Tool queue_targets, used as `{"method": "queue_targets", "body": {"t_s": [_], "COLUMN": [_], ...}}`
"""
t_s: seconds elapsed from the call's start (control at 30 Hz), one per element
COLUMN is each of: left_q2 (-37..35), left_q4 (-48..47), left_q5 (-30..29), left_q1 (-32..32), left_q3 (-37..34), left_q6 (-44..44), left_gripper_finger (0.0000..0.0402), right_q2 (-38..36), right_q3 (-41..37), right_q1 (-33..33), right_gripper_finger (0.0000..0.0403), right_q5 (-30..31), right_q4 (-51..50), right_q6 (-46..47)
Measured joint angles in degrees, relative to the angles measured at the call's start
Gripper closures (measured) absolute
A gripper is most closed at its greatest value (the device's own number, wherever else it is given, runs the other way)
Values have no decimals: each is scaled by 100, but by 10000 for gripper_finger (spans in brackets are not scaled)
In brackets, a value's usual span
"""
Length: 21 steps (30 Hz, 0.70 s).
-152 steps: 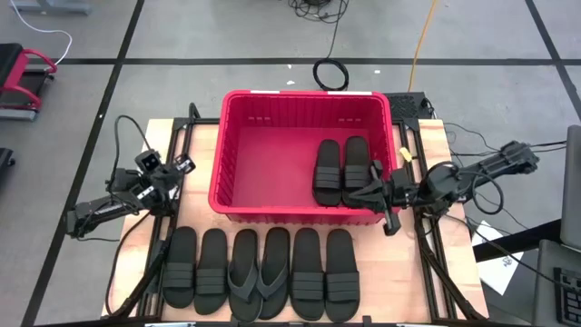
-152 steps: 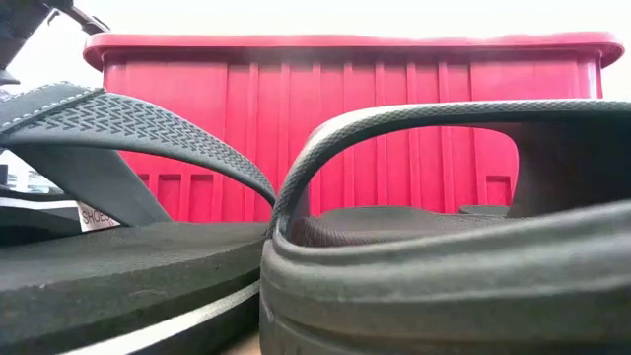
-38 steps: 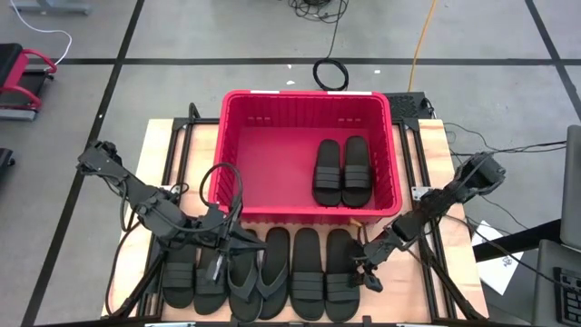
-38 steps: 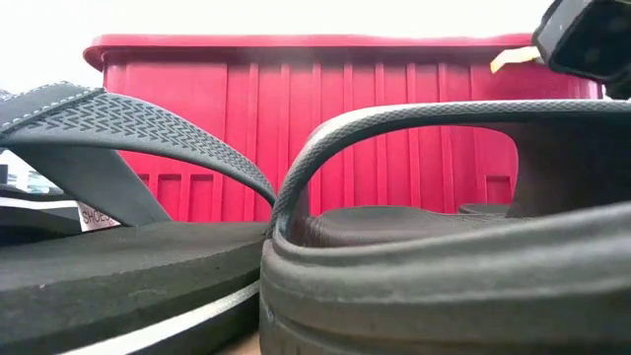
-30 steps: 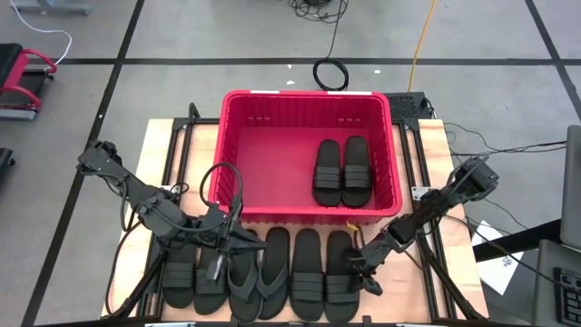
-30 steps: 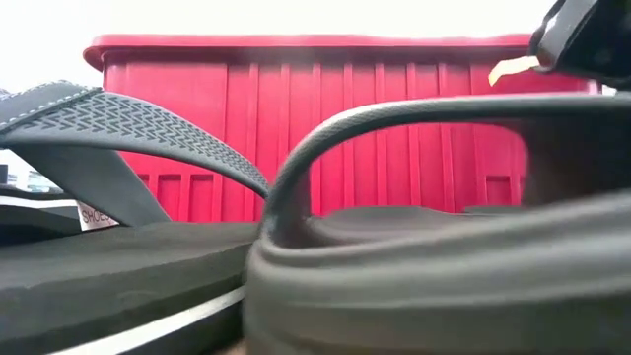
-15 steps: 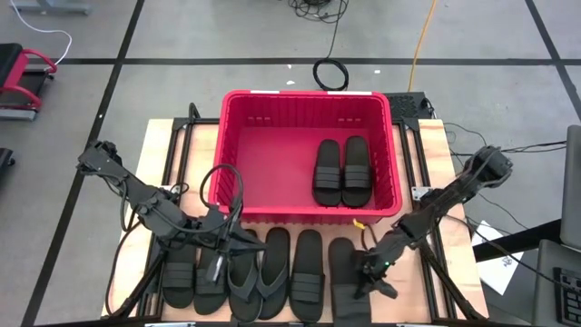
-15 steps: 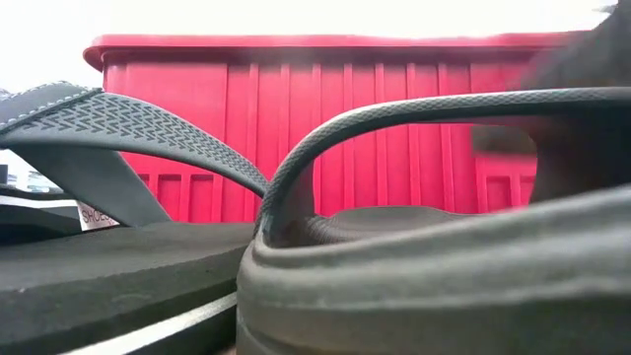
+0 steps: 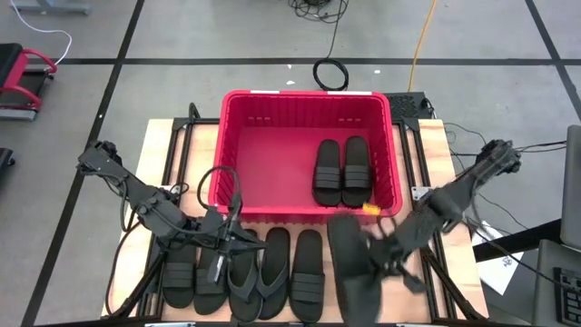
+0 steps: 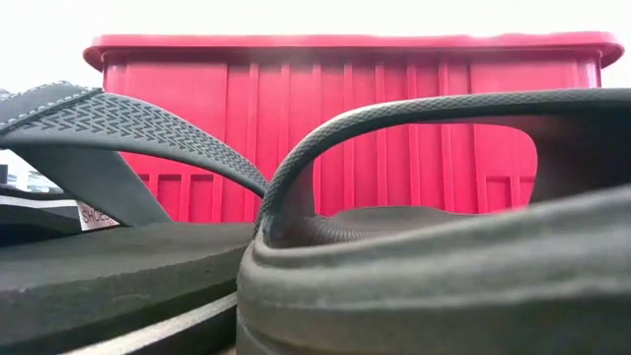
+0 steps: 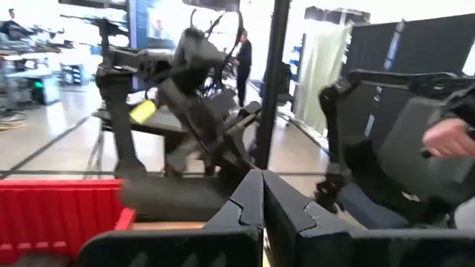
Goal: Pick and place slides into bin
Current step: Put the slipper into the bin
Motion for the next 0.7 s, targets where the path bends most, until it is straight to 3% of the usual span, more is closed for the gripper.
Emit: {"method": "queue_targets", "body": {"t_s": [0.13,0.27,0.37,0.53,0.7], "left_q2": [0,0,-2,-36,-403], "left_q4": [18,21,-25,-193,-853], "left_q5": [-148,-337,-613,-699,-680], "left_q1": [78,109,107,107,187], "left_q3": [0,0,0,0,0], "left_q6": [-22,-25,-104,-180,-517], "left_gripper_finger": [399,399,399,399,399], "right_q2": [-8,-21,-41,226,851], "right_q3": [973,1629,1876,1930,1925], "right_q1": [-782,-1856,-2808,-4514,-5699], "right_gripper_finger": [398,397,397,396,395], "right_q5": [384,223,-289,-1865,-2827], "right_q4": [-1156,-1464,-1563,-1551,-1519], "right_q6": [-905,-1790,-2318,-2665,-3134]}}
